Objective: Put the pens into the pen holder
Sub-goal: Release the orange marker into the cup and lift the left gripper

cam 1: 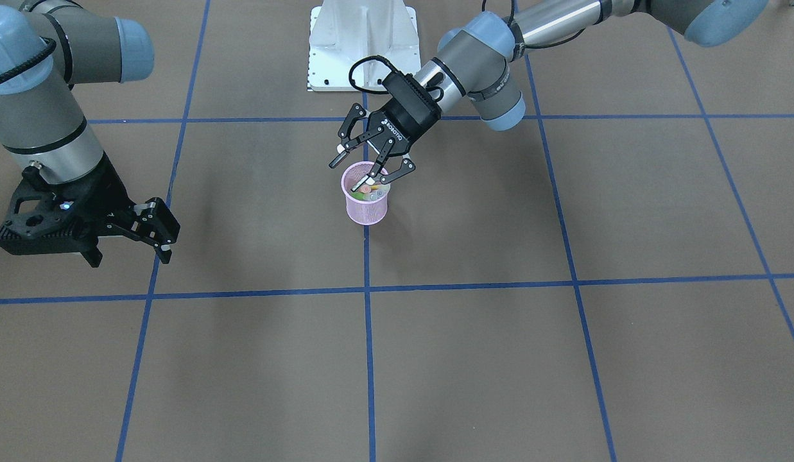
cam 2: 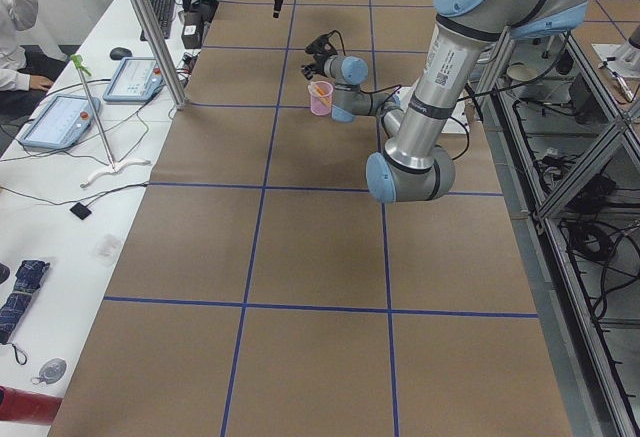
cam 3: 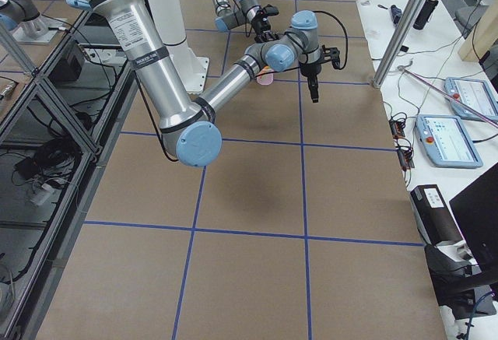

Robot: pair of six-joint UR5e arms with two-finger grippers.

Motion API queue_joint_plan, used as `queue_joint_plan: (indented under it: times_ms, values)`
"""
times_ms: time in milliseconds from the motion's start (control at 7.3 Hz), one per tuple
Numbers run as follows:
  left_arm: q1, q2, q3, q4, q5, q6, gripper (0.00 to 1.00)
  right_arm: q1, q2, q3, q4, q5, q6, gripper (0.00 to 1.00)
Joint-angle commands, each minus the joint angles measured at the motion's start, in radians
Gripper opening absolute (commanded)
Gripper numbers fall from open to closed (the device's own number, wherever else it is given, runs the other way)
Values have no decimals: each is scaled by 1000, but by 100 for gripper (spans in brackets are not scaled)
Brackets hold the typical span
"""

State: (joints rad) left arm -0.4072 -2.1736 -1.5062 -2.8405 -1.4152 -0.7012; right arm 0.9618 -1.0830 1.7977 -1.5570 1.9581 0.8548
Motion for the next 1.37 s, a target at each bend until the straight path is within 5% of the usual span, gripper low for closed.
queue_joint_plan:
  times_ms: [0,274,685,959,1232]
  values:
    - [-2,-2,-17,10,-5,-3,93,5,-2,0,0,4,-6,100]
    - [-19,50,-151,202,-33,-1,98,50,-11,0,-5,36,-83,100]
    - [-59,168,-542,837,-51,0,99,194,-102,-1,-6,165,-326,100]
    - [-244,199,-606,1118,-277,130,99,331,-213,-4,-6,243,-570,100]
    - [-504,321,-588,1179,-520,419,99,463,-308,-32,-11,298,-782,100]
